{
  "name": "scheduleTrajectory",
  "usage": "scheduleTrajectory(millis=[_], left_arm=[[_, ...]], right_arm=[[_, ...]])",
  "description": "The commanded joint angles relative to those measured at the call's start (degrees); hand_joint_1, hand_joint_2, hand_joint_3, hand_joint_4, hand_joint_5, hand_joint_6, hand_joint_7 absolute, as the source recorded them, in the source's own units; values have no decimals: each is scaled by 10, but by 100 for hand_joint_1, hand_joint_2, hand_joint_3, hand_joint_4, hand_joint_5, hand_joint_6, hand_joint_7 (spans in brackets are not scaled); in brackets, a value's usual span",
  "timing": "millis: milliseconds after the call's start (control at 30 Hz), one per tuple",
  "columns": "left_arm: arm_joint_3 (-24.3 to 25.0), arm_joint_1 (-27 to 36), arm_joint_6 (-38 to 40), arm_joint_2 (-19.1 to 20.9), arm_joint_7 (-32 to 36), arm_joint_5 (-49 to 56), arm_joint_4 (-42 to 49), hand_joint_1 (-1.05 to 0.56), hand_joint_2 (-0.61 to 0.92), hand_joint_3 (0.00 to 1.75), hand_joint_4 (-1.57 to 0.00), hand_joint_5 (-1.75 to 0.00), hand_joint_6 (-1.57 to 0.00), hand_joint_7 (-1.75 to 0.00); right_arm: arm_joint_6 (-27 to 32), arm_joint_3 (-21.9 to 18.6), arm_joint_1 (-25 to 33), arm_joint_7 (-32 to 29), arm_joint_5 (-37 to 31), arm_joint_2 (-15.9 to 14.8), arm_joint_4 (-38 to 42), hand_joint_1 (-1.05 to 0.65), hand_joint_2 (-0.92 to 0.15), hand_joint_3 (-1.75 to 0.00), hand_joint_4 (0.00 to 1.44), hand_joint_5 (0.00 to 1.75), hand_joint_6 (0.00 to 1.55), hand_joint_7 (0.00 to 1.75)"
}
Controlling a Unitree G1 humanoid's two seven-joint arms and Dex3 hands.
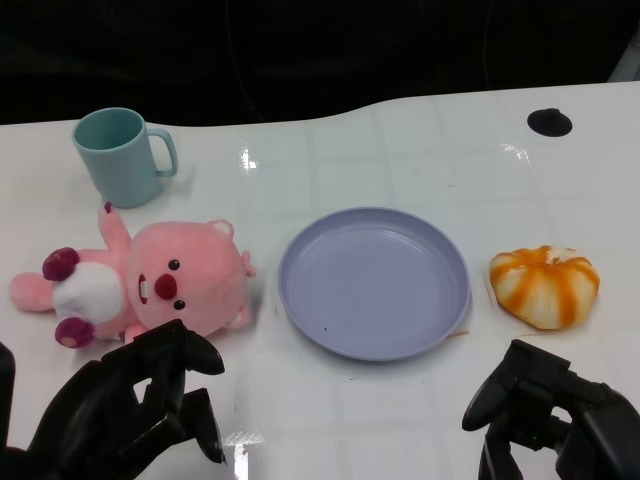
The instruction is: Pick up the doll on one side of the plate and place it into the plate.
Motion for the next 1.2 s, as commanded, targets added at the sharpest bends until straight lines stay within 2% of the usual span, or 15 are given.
scheduleTrajectory(millis=[33, 1200], left_arm=[[2, -5, -1, 8, 1, 5, 2, -20, 60, 110, -77, -175, -63, -159], [1, -7, -5, 9, -1, 7, 0, -18, 60, 114, -77, -175, -62, -161]], right_arm=[[-1, -4, 1, -2, 2, -2, -3, 12, -45, -138, 71, 175, 59, 156], [2, -5, -1, -1, 6, -1, -3, 13, -45, -137, 71, 175, 59, 156]])
